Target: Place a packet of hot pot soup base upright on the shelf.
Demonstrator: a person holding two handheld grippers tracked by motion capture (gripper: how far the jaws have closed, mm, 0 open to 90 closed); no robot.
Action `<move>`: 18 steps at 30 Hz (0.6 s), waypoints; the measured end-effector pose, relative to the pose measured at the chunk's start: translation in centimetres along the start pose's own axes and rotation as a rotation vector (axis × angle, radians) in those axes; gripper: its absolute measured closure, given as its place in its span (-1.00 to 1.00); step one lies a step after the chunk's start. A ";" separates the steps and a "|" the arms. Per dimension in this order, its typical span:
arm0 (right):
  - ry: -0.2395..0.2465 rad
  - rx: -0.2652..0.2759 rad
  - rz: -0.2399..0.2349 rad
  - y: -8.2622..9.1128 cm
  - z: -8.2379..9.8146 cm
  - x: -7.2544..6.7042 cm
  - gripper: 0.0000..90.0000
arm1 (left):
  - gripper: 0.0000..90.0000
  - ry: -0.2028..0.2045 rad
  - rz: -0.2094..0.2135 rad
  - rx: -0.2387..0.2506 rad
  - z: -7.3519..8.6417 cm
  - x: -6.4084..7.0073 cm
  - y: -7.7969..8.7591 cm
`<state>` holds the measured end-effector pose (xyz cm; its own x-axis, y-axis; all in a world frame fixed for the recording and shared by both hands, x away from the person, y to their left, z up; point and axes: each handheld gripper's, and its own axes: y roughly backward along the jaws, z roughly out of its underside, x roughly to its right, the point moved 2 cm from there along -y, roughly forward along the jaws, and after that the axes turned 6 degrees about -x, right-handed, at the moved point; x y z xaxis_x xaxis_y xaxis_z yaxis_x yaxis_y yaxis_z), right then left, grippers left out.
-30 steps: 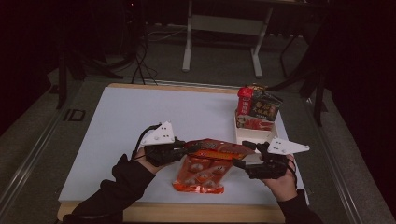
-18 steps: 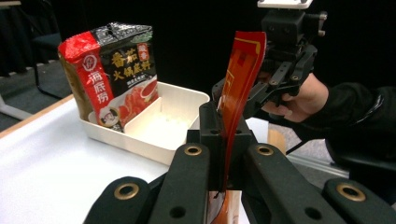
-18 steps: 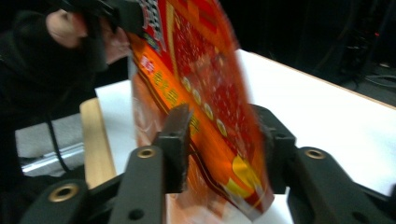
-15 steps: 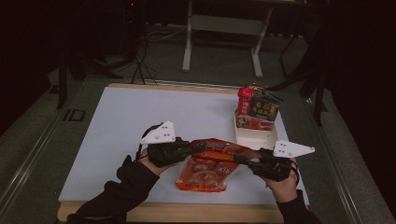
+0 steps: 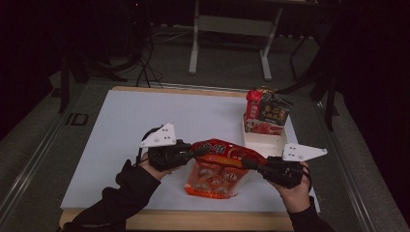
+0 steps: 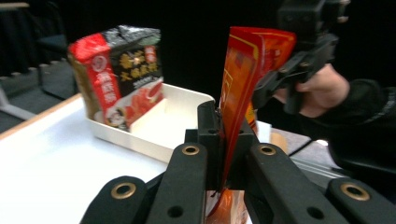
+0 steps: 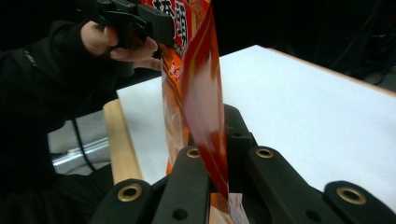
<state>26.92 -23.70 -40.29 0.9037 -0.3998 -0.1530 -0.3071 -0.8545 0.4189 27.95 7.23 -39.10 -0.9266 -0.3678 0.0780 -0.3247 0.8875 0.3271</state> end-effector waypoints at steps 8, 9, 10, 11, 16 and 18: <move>0.026 0.001 0.026 0.3 -2.1 -0.3 1.00 | 0.59 0.042 -0.052 0.038 -0.1 -0.2 0.4; 0.026 0.001 0.026 0.3 -2.1 -0.3 1.00 | 0.52 0.042 -0.052 0.038 -0.1 -0.2 0.4; 0.032 -0.003 0.022 0.3 -2.4 -0.3 1.00 | 0.52 0.068 -0.070 0.051 -0.1 -0.1 0.3; 0.044 -0.004 0.028 0.2 -3.0 -0.3 1.00 | 0.25 0.077 -0.070 0.065 -0.1 -0.1 0.4; 0.058 0.001 0.029 0.3 -4.6 0.0 1.00 | -0.21 0.100 -0.103 0.078 0.2 -0.1 1.0; 0.061 0.009 0.035 0.5 -5.2 0.3 1.00 | -0.36 0.117 -0.089 0.077 0.3 -0.3 1.3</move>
<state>28.53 -22.55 -35.49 0.9089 -0.4086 -0.0839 -0.3409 -0.8434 0.4153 27.72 8.63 -39.01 -0.8666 -0.4716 0.1628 -0.4220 0.8669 0.2652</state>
